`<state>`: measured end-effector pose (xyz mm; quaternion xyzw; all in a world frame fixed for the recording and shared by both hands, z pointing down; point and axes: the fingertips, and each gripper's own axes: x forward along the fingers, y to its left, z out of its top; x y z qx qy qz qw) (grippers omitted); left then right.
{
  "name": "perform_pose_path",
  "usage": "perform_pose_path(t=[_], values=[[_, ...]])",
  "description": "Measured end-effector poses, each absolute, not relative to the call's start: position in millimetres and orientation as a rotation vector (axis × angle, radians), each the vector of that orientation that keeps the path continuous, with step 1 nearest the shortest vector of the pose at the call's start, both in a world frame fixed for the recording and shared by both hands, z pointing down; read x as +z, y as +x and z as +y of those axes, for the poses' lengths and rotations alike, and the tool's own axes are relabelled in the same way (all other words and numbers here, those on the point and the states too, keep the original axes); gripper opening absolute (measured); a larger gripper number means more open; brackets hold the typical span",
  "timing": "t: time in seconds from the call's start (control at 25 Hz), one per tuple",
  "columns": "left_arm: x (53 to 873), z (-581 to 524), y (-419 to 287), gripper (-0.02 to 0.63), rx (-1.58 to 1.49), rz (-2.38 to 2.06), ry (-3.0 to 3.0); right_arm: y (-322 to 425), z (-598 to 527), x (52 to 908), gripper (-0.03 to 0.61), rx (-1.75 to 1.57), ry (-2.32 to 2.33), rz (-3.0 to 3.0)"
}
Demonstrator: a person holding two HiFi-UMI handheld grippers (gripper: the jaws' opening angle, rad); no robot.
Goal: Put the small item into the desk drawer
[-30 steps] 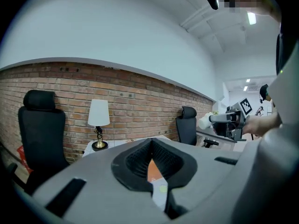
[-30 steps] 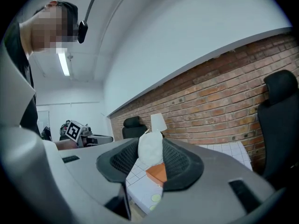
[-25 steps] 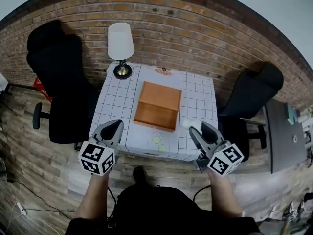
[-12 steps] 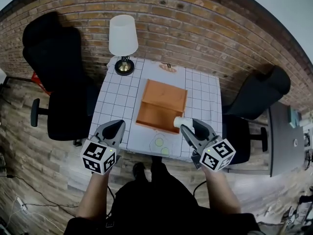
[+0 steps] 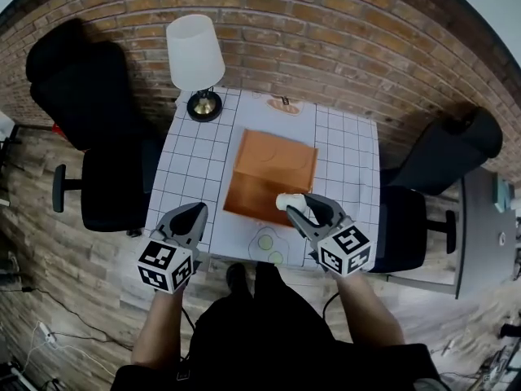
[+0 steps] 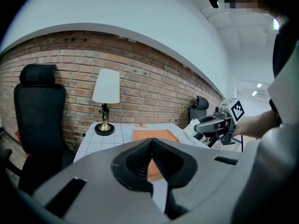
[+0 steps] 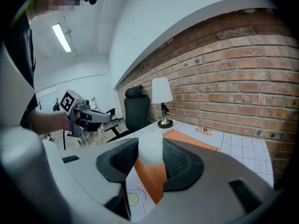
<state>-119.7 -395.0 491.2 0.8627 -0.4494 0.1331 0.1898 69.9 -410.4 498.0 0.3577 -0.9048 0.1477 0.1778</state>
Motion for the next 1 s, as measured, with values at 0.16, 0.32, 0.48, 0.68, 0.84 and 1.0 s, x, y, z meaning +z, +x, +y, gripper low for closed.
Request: perform_pose_path(t=[0.16,0.32,0.48,0.68,0.84,1.0], values=[[508,-401,-117,0.009,0.374,-1.259,2.382,62,-424,524,0.163,0.433,0.946,-2.523],[520,-403,-112,0.009,0.377,-1.247,2.363,55,-432,546,0.163,0.401,0.878,-2.470],[534,-406,-112,0.009,0.371,-1.244,2.350,49,-440,569,0.163,0.386,0.829,-2.418],[549,-401,-115,0.009,0.333,-1.236,2.309,46,-440,605,0.164,0.378,0.780,-2.322],[546,-398,-123,0.009,0.314,-1.263,2.297,41,-439,627,0.164,0.369,0.726,-2.245],[538,-394,-138,0.009,0.294,-1.308,2.282,30,-439,636,0.166,0.294,0.662,-2.193]])
